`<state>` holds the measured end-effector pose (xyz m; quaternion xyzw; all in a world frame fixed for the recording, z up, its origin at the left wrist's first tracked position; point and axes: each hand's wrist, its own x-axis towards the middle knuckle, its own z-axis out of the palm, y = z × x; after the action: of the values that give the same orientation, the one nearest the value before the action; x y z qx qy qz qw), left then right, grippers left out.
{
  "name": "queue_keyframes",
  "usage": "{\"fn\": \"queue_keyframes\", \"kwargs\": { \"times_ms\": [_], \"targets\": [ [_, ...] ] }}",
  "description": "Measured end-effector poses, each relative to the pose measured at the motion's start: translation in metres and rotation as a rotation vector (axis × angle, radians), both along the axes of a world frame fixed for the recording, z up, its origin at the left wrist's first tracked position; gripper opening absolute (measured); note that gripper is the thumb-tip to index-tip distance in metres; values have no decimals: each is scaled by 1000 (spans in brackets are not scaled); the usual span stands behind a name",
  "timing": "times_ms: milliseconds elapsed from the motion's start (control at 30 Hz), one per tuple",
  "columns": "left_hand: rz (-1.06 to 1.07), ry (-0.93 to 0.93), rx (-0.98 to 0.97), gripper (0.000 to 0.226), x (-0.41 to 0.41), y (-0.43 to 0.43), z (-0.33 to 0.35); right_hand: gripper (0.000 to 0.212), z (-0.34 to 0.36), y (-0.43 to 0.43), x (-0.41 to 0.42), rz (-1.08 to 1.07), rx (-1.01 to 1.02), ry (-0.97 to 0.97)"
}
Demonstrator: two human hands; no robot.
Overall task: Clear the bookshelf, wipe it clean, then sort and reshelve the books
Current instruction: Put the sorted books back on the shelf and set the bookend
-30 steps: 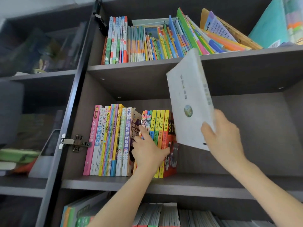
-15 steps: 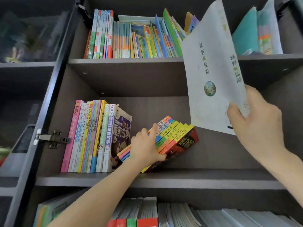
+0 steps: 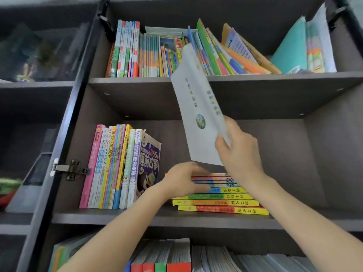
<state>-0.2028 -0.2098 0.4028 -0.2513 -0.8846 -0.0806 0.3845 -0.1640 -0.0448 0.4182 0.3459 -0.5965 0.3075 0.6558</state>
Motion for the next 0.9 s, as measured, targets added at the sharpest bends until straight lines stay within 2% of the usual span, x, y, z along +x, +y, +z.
{"fn": "queue_keyframes", "kwargs": {
  "times_ms": [100, 167, 233, 300, 367, 400, 467, 500, 600, 667, 800, 867, 900],
  "targets": [
    [38, 185, 324, 19, 10, -33, -5, 48, 4, -41, -10, 21, 1, 1],
    [44, 320, 607, 18, 19, -48, -1, 48, 5, -70, -15, 36, -16, 2],
    [-74, 397, 799, 25, 33, -58, 11, 46, 2, -102, -18, 36, -36, 32],
    [-308, 355, 872, 35, 45, -60, 26, 46, -6, -127, -21, 56, -32, 57],
    [-511, 200, 932, 48, 50, -65, 34, 46, -19, -146, -27, 85, -32, 37],
    [-557, 105, 956, 62, 51, -69, 36, 46, -25, -152, -31, 112, -40, -14],
    [-517, -24, 898, 89, 50, -78, 35, 46, -37, -160, -34, 171, -59, -214],
    [-473, -47, 831, 88, 49, -80, 34, 45, -42, -162, -35, 209, -62, -322],
    [-236, -47, 707, 62, 43, -80, 31, 40, -48, -166, -42, 323, -21, -574],
    [-17, 3, 628, 42, 37, -81, 29, 38, -46, -164, -45, 327, 131, -754],
    [182, 106, 582, 51, 34, -86, 27, 56, -36, -149, -37, 274, 532, -989],
    [316, 165, 558, 46, 33, -89, 29, 48, -39, -139, -33, 216, 582, -1011],
    [370, 200, 551, 37, 31, -93, 29, 39, -42, -134, -29, 213, 560, -1004]
  ]
}}
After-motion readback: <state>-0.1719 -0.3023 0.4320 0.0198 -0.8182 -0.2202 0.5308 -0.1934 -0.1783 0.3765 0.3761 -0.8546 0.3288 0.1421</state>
